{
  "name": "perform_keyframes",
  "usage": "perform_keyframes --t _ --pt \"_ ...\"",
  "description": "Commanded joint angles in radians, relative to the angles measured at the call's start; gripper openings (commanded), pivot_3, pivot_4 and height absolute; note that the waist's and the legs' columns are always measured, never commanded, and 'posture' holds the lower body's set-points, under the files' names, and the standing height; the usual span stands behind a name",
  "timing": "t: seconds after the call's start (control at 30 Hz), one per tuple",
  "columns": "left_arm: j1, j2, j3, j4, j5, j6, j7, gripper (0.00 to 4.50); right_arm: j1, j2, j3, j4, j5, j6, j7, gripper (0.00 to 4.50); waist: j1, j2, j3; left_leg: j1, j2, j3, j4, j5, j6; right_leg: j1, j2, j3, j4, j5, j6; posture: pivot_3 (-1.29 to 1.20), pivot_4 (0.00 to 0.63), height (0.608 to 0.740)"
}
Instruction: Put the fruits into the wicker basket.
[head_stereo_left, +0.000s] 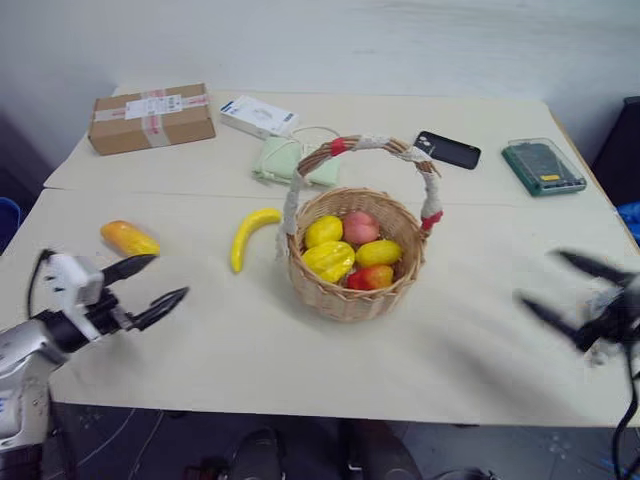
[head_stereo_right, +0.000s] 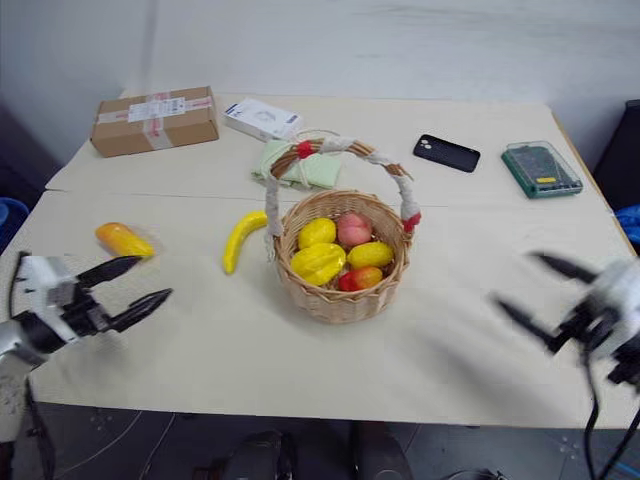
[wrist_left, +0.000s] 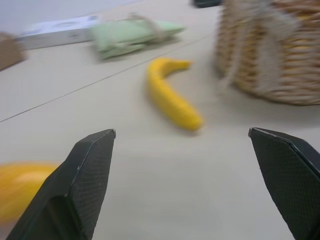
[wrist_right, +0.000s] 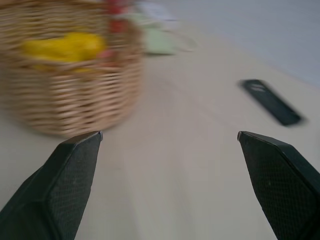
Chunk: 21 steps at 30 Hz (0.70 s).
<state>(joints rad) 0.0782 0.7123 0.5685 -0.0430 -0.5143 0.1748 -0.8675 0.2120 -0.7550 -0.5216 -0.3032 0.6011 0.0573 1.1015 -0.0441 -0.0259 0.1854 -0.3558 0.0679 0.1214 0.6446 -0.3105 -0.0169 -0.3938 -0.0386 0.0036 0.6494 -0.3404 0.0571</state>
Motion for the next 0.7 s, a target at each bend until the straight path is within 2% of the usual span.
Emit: perform_keyframes --t 0.03,0.1,0.23,0.43,0.6,0.7 --pt "0.072 -0.007 0.187 0.053 -0.018 0.061 0.141 4.5 -0.043 0.1 0.127 -0.138 0.026 -0.089 0.003 4.47 -0.002 -0.001 0.0 0.0 0.0 0.0 0.001 -0.001 0.0 0.0 -0.001 0.0 0.0 0.0 0.0 0.0 0.15 0.74" --pt "0.118 -0.031 0.268 0.059 -0.041 0.117 0.217 4.5 -0.043 0.158 0.204 -0.188 0.034 -0.076 -0.028 4.47 -0.01 -0.003 0.0 0.0 -0.002 0.0 0.001 -0.002 0.003 0.0 -0.004 0.0 0.001 0.0 0.0 0.0 0.15 0.74" --pt "0.196 -0.069 0.331 0.021 -0.019 0.211 0.349 4.5 -0.05 0.245 0.275 -0.247 -0.006 -0.114 -0.099 4.47 -0.008 -0.005 0.0 0.0 -0.003 0.0 0.001 -0.002 0.003 0.0 -0.006 -0.002 0.001 0.0 0.0 0.0 0.15 0.74" --pt "0.166 -0.105 0.351 -0.11 -0.119 0.385 0.484 4.5 -0.075 0.26 0.319 -0.261 0.0 -0.137 -0.112 4.47 0.015 -0.009 -0.002 0.0 -0.003 -0.003 0.001 -0.003 -0.001 0.001 -0.008 -0.005 0.002 -0.001 -0.004 0.0 0.15 0.74" --pt "-0.087 -0.041 0.304 -0.153 -0.266 0.707 0.701 4.5 -0.073 0.24 0.316 -0.189 -0.037 -0.175 -0.082 4.47 0.022 -0.01 -0.003 0.0 -0.003 -0.006 0.001 -0.003 -0.003 0.002 -0.009 -0.009 0.003 -0.001 -0.006 0.0 0.15 0.74" --pt "-0.236 0.009 0.24 -0.115 -0.231 0.914 0.85 4.5 -0.068 0.237 0.303 -0.153 -0.034 -0.203 -0.063 4.47 0.016 -0.009 -0.003 0.0 -0.003 -0.006 0.001 0.0 0.001 0.002 -0.009 -0.01 0.003 -0.001 -0.006 0.0 0.15 0.74"
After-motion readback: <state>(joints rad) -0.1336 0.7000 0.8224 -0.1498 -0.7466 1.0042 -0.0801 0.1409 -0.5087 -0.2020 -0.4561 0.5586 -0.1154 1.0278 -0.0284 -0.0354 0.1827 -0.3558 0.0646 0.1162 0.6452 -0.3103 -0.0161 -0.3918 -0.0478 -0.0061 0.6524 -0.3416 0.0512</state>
